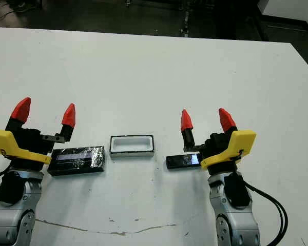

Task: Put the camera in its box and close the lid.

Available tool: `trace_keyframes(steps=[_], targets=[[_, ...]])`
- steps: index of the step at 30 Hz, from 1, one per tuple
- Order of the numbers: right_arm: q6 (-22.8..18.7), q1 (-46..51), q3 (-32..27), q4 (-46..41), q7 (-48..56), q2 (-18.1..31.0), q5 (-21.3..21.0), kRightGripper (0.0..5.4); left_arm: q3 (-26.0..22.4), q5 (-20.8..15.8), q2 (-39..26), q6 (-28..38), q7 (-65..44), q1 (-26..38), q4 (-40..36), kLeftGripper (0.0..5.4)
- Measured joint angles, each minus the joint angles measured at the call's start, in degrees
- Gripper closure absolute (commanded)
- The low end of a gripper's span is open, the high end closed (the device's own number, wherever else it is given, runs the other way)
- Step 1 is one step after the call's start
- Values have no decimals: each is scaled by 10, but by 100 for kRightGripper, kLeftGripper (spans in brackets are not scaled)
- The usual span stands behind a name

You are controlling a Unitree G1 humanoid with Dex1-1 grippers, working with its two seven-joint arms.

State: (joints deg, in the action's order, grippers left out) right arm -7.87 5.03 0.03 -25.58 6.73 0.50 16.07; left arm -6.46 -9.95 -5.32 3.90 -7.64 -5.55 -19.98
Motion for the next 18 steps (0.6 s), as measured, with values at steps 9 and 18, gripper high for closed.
trace_keyframes(steps=[9, 18], targets=[[0, 0, 0, 1, 0, 0, 0, 2, 1, -2, 0, -6, 0, 0, 0, 0], [1, -28, -26, 13, 68, 52, 18, 2, 5, -1, 3, -6, 1, 0, -1, 0]])
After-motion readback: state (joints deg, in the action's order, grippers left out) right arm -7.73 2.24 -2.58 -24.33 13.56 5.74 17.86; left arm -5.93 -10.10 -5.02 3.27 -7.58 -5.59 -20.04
